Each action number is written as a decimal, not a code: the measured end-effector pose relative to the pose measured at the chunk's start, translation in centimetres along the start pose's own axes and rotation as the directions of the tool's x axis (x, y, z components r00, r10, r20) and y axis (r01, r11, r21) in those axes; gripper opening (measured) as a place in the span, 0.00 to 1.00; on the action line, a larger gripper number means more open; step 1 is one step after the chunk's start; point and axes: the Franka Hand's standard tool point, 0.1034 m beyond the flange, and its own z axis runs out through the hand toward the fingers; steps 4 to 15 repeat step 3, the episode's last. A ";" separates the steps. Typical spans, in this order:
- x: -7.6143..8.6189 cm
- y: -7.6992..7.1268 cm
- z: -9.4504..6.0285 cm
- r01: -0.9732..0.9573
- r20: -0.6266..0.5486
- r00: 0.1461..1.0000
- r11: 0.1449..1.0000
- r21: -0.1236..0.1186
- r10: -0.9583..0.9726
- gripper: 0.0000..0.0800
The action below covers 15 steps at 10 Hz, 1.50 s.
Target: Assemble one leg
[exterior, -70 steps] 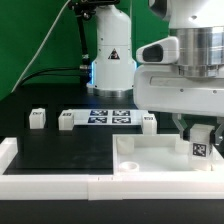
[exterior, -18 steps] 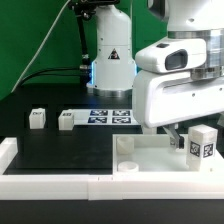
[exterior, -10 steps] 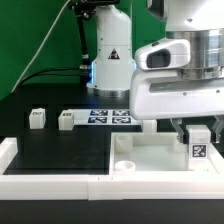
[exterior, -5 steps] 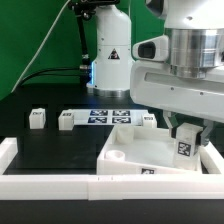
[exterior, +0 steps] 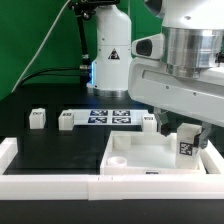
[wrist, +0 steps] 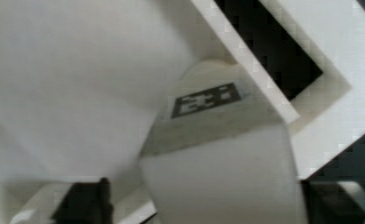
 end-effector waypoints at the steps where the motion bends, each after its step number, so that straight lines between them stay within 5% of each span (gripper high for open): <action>1: 0.0 0.0 0.0 0.000 0.000 1.000 1.000 0.000 0.000 0.80; 15: 0.0 0.0 0.0 0.000 0.000 1.000 1.000 0.000 0.000 0.81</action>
Offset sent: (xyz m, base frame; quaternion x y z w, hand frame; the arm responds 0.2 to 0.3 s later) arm 0.0000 0.0000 0.0000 0.0000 0.0000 0.0000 1.0000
